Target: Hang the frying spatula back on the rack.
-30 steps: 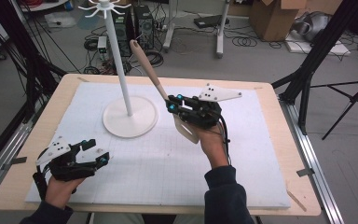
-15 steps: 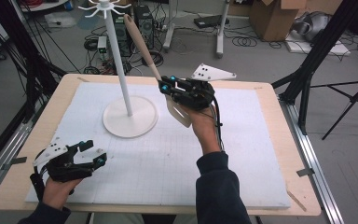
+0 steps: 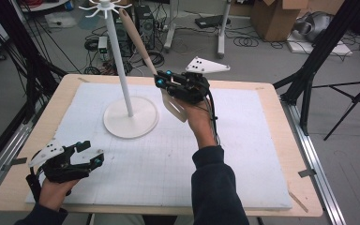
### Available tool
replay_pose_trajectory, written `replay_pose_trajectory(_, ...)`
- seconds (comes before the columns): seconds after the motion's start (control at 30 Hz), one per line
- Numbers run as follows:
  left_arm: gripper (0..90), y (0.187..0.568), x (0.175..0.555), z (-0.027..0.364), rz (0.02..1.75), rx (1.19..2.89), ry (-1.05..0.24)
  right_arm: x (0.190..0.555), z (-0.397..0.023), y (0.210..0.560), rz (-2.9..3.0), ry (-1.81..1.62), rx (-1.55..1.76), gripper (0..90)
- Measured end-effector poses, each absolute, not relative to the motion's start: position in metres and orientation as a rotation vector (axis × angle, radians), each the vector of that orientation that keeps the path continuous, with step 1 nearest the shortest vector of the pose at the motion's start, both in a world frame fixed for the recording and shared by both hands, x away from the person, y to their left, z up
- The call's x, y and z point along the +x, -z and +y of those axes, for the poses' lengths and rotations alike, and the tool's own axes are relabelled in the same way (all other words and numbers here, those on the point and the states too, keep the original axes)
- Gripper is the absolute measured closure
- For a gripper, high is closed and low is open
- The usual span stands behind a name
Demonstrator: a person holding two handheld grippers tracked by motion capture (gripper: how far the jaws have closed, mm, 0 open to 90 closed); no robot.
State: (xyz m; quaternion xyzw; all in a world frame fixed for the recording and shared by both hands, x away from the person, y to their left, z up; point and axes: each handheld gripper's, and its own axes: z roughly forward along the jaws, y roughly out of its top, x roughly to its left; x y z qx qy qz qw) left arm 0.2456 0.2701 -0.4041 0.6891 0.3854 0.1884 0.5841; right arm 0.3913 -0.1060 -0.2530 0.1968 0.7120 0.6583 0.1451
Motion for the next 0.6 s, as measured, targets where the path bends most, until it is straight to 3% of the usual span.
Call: replay_pose_trajectory(0.6, 19.9, 0.4044, 0.245, 0.2746, 0.902, 1.604, -0.442, 0.396, -0.1099, 0.2538, 2.024, -1.94, 0.582, 77.3)
